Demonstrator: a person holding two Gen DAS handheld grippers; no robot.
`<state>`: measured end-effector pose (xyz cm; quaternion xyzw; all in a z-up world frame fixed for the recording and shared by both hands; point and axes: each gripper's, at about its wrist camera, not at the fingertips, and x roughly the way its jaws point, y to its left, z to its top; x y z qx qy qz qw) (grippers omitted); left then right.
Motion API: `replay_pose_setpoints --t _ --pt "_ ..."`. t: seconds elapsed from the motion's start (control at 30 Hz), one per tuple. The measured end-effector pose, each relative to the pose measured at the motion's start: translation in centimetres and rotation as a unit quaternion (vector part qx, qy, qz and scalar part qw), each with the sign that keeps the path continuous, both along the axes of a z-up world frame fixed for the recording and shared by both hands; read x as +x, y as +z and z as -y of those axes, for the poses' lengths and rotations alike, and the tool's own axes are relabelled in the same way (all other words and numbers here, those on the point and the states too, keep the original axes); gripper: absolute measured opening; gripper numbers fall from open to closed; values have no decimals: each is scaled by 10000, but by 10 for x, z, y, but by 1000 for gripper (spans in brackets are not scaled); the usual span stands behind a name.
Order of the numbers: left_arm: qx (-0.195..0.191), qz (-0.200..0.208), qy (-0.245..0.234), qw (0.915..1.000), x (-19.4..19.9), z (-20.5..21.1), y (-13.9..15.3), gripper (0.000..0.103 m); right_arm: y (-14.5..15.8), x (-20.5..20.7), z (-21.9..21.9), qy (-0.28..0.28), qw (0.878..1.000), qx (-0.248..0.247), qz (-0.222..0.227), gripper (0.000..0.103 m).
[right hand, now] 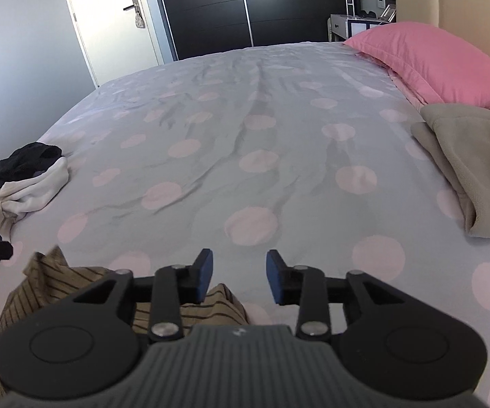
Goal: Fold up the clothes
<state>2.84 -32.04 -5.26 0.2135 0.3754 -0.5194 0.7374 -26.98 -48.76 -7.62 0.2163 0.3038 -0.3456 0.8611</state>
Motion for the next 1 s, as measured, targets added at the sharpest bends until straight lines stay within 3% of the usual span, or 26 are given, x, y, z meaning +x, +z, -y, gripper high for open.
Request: replay_pose_setpoints --t 0.1,0.23,0.53,0.73,0.8,1.0 --pt "193 -50 239 9995 14 -12 -8 52 -7 -6 -1 -89 9999 -59 -110 38" --pt "574 -429 411 9966 19 -31 -27 46 -21 -14 1 -248 9992 84 -307 39" --pt "1157 -103 -107 9932 -21 -41 -65 44 -33 -25 0 -297 9982 171 -486 43" --pt "1217 -90 -282 9921 -28 -39 -69 24 -45 -33 -1 -277 9967 319 -698 43" --pt "1235 -82 -321 9918 -29 -38 -69 8 -47 -36 0 -297 9960 358 -759 43" --pt "1029 90 -57 9946 -13 -43 -53 0 -49 -46 2 -370 9953 430 -783 43"
